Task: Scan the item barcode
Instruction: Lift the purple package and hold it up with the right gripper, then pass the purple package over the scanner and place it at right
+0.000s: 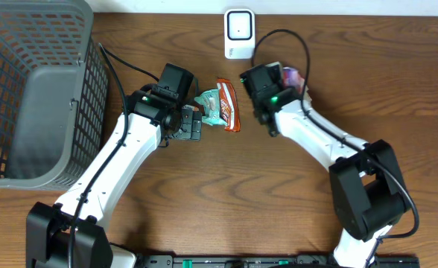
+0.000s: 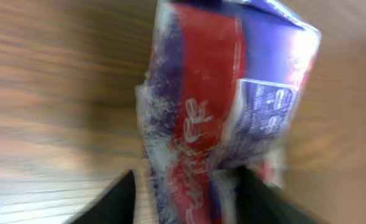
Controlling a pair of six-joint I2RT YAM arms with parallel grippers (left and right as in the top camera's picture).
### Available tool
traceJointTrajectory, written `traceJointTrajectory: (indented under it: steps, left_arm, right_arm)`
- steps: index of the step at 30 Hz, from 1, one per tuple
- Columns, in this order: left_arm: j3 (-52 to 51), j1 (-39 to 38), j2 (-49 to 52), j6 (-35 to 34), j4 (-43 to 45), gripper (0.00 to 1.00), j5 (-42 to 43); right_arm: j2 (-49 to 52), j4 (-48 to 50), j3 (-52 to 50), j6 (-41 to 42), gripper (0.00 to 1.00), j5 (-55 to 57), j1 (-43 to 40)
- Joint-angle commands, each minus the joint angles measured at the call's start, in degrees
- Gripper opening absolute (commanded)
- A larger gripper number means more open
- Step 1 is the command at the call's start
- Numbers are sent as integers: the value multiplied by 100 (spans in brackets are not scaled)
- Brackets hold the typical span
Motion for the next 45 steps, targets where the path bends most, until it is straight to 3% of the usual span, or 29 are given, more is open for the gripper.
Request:
traceJointTrajectory:
  steps: [1,10,14,19,22,28,35,38,42,45]
  left_arm:
    - [31,-11,0,-57,-15,98,-13]
    - [31,-11,0,-55,-17,98,-11]
    - [31,-11,0,-55,-17,98,-13]
    - [31,-11,0,-55,-17,98,-13]
    - [31,-11,0,-55,-17,98,-11]
    - [31,-11,0,-57,-17,98,-11]
    - [31,-11,0,-55,-17,98,-11]
    - [31,-11,0,-57,-17,98,-11]
    - [31,-11,0,-55,-17,98,-11]
    - [31,-11,0,-55,-17,98,-11]
  right_arm:
    - [160,24,83,643,61,-1373,376]
    - [-234,-1073,1744,723,85,-1934,-195]
    - [-236,-1292,1932,-83,89,-2863,-927]
    - [-83,-1298,1725,-1790,88,-4861,-1878]
    - [160,-1355,1587,-2942,99,-6631,-2417]
    - [946,-1290,1567,-3056,99,-7182,-2844]
    - [1679,-1471,1569,-2986,74,-7261,-2817]
    - [1626,-1504,1585,-2826,49,-7257,-2813]
    - [1460,-1436,1644,-2210,1,-7257,-2811]
    - [1287,-1163,1694,-1493,1,-7261,-2804]
